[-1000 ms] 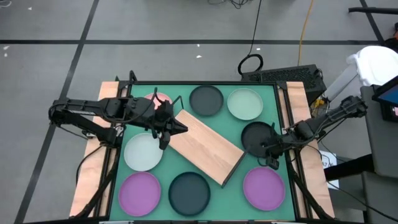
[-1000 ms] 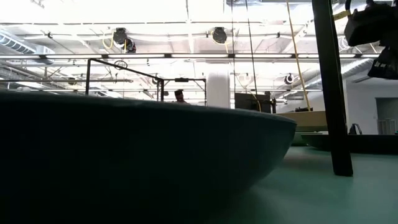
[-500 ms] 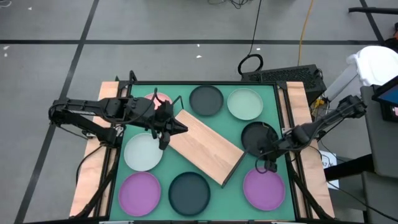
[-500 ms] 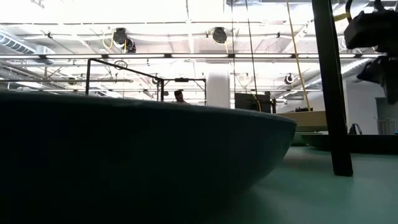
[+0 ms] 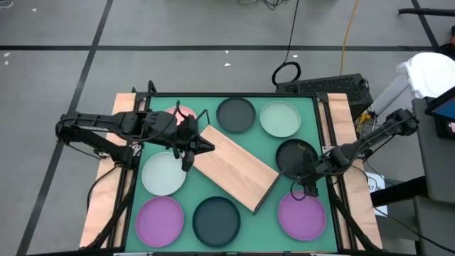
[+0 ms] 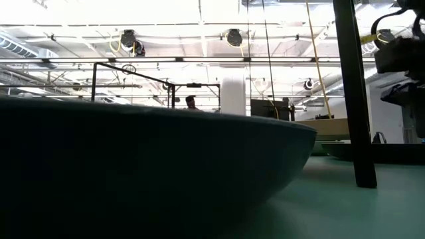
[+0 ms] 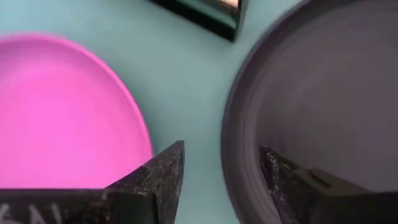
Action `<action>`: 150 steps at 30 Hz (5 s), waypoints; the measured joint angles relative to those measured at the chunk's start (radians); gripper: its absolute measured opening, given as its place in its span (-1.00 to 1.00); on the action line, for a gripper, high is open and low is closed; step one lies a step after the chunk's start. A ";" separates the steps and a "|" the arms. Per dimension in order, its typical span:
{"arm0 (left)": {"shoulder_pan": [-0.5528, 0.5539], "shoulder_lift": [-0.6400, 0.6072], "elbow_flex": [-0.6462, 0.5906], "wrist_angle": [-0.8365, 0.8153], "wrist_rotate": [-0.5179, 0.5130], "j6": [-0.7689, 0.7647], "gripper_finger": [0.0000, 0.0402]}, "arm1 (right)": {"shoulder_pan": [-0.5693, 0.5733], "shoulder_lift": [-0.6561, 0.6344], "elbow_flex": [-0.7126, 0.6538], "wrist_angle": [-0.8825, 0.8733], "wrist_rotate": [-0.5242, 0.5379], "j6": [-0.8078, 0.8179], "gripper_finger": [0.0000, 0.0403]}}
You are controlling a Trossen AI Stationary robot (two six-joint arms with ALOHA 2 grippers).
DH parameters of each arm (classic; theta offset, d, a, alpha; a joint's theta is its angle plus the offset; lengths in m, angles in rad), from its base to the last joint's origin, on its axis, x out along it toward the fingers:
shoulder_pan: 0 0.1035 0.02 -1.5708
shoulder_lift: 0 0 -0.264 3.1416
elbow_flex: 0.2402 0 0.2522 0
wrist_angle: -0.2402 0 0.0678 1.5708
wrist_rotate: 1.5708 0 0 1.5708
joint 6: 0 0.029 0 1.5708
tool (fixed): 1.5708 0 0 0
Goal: Place and stack plates onto a shelf
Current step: Put the black plate on the shelf
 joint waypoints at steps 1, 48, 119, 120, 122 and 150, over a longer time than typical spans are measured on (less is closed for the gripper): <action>0.000 0.000 0.000 0.000 0.000 0.004 -0.80 | 0.000 0.011 0.000 -0.010 0.000 -0.018 -0.10; 0.000 0.000 0.000 0.000 0.000 0.047 -0.80 | 0.018 0.214 0.002 0.078 0.014 0.041 -0.97; -0.003 0.000 0.000 0.000 -0.062 -0.180 -0.80 | -0.071 0.447 1.007 -0.609 0.238 -0.082 -1.00; -0.004 0.000 0.000 0.000 -0.062 -0.188 -0.80 | -0.079 0.457 1.029 -0.611 0.238 -0.097 -1.00; -0.010 0.000 0.000 0.000 -0.062 -0.192 -0.80 | -0.099 0.478 1.077 -0.614 0.238 -0.123 -1.00; -0.041 0.000 0.000 -0.079 -0.126 -0.285 -0.80 | -0.213 0.901 1.416 -0.350 0.124 0.114 -1.00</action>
